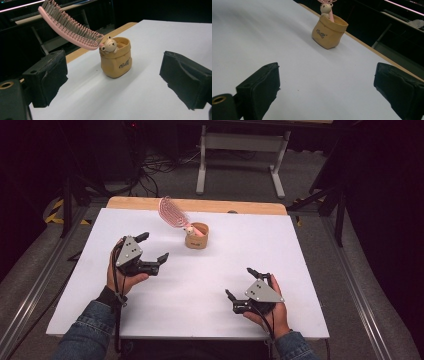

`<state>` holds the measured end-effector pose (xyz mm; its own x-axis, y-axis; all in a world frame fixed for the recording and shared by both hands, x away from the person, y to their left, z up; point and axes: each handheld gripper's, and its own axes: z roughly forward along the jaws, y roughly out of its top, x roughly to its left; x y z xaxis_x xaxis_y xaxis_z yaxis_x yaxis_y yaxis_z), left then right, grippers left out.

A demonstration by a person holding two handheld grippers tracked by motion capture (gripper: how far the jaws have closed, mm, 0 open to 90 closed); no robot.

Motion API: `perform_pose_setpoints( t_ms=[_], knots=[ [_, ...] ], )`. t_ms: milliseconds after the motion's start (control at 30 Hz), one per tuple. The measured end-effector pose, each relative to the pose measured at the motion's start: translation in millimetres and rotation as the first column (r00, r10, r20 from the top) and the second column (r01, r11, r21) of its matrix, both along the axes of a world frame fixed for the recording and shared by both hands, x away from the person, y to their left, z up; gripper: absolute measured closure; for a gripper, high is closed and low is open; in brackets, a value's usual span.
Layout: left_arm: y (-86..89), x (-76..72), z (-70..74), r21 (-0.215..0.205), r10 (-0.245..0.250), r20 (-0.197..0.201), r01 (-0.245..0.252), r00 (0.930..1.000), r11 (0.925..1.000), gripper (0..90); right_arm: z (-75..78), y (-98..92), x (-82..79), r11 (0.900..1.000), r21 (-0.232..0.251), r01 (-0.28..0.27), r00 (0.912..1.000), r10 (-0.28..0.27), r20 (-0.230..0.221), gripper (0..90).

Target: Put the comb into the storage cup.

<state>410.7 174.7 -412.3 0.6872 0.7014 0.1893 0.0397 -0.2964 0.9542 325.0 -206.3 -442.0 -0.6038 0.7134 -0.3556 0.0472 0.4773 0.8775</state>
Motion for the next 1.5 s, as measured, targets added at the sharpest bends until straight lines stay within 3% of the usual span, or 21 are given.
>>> perform_pose_setpoints(
  t_ms=[933,1500],
  knots=[
    [-15.6,-20.1,6.3,0.044,-0.094,0.003,0.094,0.9955,0.9946,9.0,1.7,0.0,-1.9,1.0,0.002,0.001,1.0,-0.001,0.01,7.0],
    [-22.5,-35.0,9.5,0.075,-0.159,0.009,0.158,0.9872,0.9846,9.8,2.5,-1.0,-2.4,1.0,0.008,0.001,0.9999,-0.001,0.011,7.0]
  ],
)
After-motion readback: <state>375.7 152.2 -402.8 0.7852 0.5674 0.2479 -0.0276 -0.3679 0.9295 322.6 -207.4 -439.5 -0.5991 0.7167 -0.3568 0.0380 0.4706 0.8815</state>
